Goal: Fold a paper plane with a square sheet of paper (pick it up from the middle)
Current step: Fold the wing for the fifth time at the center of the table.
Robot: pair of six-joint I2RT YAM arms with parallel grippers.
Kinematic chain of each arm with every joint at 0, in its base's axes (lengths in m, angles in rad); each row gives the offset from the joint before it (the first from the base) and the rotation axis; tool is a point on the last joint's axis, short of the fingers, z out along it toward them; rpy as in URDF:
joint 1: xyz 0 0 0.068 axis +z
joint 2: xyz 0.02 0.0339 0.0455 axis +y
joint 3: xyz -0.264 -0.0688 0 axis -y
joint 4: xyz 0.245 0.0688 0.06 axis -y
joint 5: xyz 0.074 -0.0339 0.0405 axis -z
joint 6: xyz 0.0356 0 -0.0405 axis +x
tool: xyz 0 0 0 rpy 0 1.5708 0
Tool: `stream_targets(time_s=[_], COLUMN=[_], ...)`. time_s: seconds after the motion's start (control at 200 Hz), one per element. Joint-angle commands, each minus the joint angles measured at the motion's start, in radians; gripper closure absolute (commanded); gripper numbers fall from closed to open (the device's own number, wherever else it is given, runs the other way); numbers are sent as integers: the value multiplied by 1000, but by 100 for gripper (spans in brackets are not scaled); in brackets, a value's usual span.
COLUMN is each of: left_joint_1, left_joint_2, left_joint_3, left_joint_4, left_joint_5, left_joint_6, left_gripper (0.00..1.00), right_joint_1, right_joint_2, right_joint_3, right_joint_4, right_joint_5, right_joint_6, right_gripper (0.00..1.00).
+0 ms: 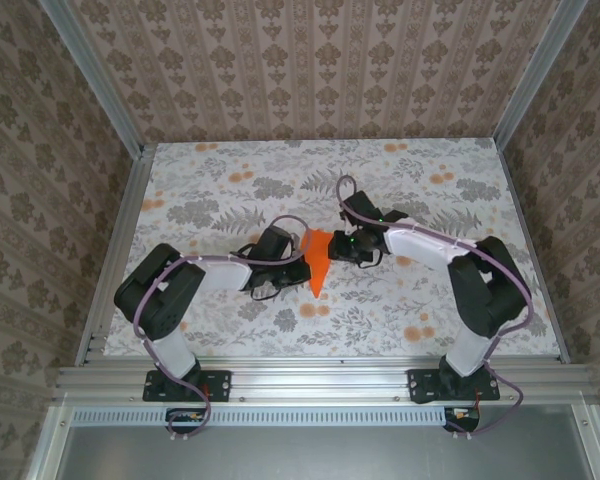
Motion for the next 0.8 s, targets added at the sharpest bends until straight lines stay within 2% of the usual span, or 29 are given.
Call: stream_targets(time_s=[0.0,0.16,0.27,0.4,0.795], left_joint_1=[-4,-4,-3,-4,-4], left_joint_2=[-38,-55,-67,-61,-49], left_joint_3=[62,112,116,118,125], left_joint_4=[-194,-331,-345,-333,-300], left_joint_5=[-34,-49,-50,-76,-68], left_joint_6=[252,439,501,519,505], left_gripper=[98,99,100,100,99], right_joint_1=[1,1,2,3,14], right_joint_2=[-22,-9,22,63,185], right_joint_3=[-29,-69,-89,-108,-97], right_joint_4=[52,143,203,274,335], right_joint_5=[-72,-163,-212,-266,-328], right_joint_6=[-39,2,41,84,135], right_gripper=[75,77,84,90,92])
